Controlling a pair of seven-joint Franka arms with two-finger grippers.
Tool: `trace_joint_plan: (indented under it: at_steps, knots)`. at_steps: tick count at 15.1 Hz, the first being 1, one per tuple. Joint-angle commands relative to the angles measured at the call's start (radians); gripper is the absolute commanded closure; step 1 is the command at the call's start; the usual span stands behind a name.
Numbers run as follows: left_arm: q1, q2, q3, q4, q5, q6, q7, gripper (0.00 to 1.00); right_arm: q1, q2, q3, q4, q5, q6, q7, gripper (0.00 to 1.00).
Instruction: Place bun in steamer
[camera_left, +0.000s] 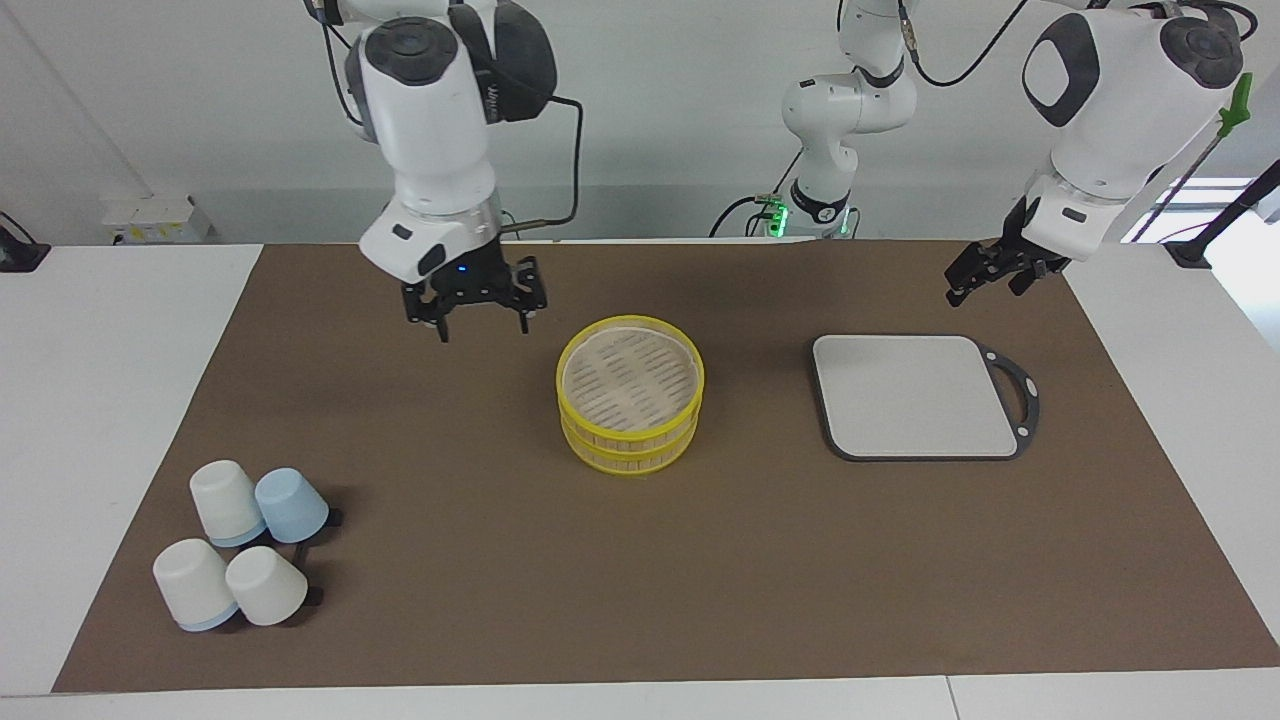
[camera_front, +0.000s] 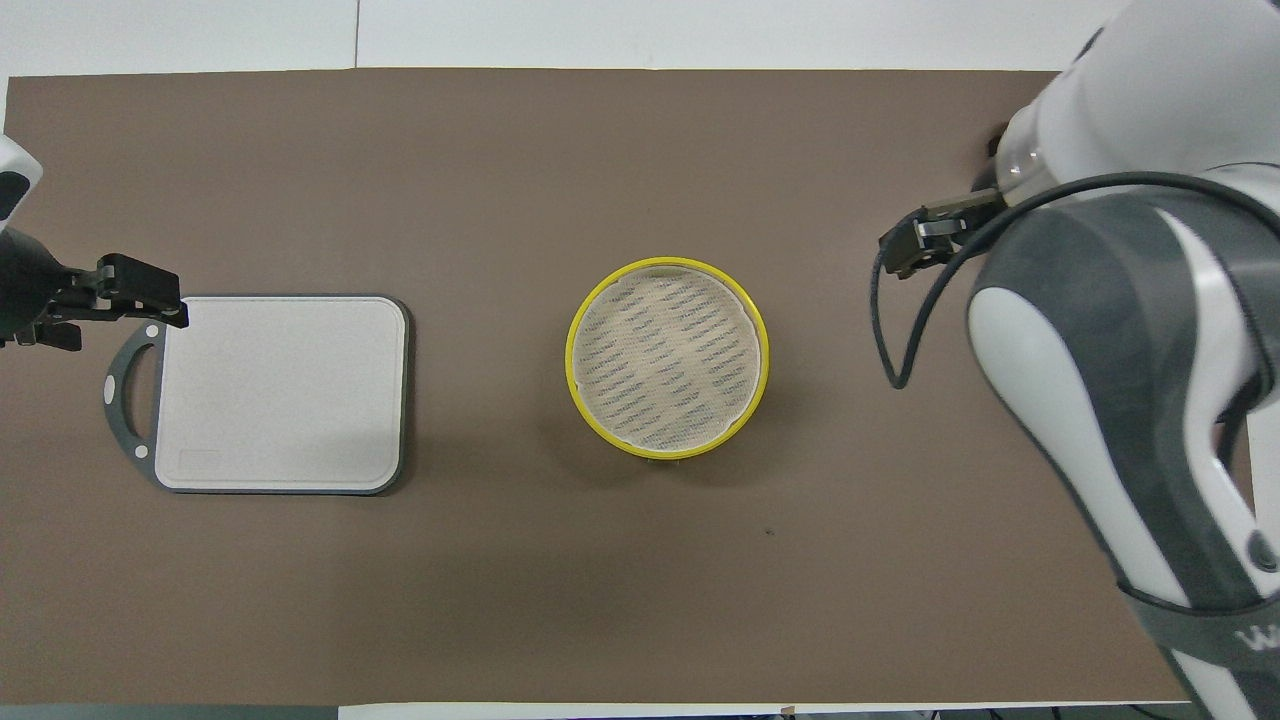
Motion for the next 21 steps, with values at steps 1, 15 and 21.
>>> trace_joint_plan:
  at_steps: [1,15,21]
  knots:
    - [0.004,-0.005,0.000,-0.001,0.003,0.009,0.007,0.00,-0.078,-0.140,0.017,-0.182,0.005,0.017,-0.053,0.00]
    - [0.004,-0.005,0.000,-0.001,0.003,0.009,0.007,0.00,-0.266,-0.231,0.017,-0.316,0.012,0.094,-0.127,0.00]
    - [0.004,-0.005,0.000,-0.001,0.003,0.009,0.007,0.00,-0.267,-0.232,0.016,-0.310,0.011,0.101,-0.136,0.00]
